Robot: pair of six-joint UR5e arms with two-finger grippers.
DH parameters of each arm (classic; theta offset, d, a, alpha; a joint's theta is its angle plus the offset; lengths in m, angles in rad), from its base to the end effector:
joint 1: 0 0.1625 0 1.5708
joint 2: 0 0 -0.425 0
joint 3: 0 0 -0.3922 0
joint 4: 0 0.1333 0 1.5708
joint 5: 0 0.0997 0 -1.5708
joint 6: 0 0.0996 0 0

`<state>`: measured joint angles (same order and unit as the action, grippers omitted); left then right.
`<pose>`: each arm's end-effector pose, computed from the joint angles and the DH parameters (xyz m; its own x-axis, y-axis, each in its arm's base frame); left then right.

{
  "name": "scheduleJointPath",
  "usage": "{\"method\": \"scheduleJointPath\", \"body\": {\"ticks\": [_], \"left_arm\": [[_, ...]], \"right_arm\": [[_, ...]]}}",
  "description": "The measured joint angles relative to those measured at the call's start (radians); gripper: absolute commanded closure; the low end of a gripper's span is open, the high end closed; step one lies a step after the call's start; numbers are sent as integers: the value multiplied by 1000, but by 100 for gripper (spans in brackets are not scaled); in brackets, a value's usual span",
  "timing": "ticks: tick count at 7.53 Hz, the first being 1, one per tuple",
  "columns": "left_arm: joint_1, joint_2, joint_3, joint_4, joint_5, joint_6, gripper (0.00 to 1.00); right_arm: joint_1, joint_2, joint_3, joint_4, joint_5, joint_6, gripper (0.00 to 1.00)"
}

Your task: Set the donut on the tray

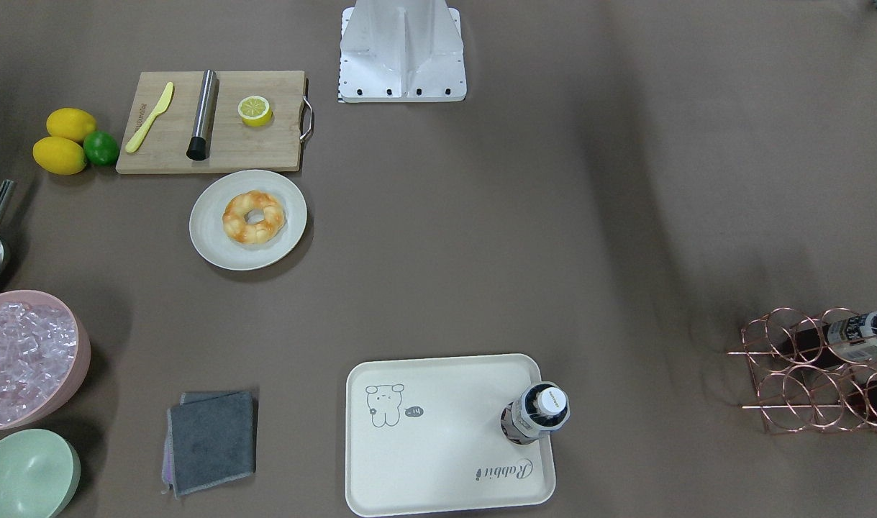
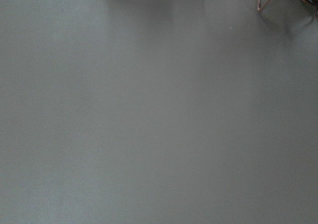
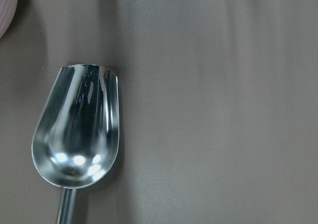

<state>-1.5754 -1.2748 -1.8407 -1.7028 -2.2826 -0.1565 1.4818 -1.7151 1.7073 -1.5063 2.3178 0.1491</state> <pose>-0.0700 -0.3749 0.6437 0.7475 -0.0902 -0.6581 0.1226 0.9925 0.0032 0.0267 -0.4389 0.6535 0.7325 0.0453 0.6792 -0.0203 0.9988 -0.0447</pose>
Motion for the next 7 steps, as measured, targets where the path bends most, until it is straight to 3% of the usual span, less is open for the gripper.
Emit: {"method": "scheduleJointPath", "body": {"ticks": [7], "left_arm": [[0,0,1,0,0,0,2]], "right_arm": [[0,-15,0,1,0,2,0]]}}
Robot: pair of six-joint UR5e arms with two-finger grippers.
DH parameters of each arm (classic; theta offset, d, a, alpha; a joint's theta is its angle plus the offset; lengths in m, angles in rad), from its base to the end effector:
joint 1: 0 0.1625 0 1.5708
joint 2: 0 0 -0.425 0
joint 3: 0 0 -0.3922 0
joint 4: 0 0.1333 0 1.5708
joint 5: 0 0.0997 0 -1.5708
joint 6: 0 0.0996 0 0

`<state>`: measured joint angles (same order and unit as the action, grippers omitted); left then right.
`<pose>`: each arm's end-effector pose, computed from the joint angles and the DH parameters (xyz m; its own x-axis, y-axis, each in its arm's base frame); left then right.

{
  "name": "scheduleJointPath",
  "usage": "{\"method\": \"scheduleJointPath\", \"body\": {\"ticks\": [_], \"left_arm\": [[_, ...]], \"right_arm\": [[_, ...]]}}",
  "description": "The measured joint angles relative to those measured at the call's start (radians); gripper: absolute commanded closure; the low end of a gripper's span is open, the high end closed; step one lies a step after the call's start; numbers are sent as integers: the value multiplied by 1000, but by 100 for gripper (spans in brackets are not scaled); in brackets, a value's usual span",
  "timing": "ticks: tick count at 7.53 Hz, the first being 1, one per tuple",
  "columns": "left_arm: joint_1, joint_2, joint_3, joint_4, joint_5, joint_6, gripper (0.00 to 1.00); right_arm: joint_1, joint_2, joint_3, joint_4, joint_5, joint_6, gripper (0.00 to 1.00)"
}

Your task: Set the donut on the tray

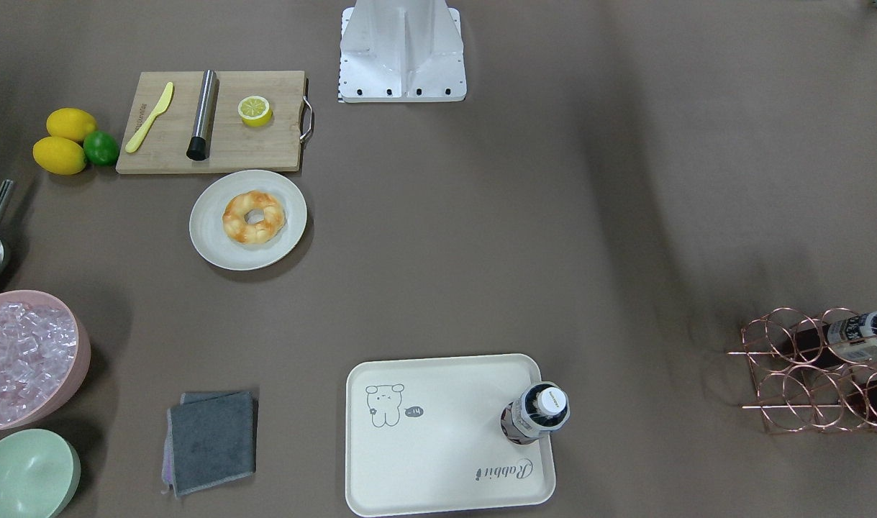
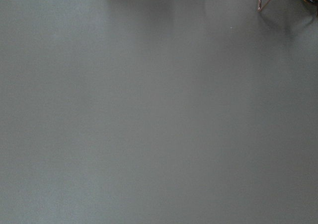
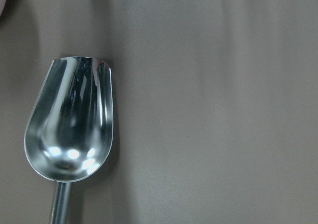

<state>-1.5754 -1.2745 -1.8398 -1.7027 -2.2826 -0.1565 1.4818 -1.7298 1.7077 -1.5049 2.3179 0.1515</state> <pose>-0.0700 -0.3747 0.6443 0.7475 -0.0911 -0.6580 0.1226 0.9925 0.0019 0.0274 -0.4318 0.6594 0.7332 0.0564 0.6777 -0.0221 0.9980 -0.0592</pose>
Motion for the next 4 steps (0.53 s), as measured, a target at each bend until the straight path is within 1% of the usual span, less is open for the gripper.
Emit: {"method": "scheduleJointPath", "body": {"ticks": [4], "left_arm": [[0,10,-3,0,0,0,2]], "right_arm": [[0,0,1,3,5,0,0]]}}
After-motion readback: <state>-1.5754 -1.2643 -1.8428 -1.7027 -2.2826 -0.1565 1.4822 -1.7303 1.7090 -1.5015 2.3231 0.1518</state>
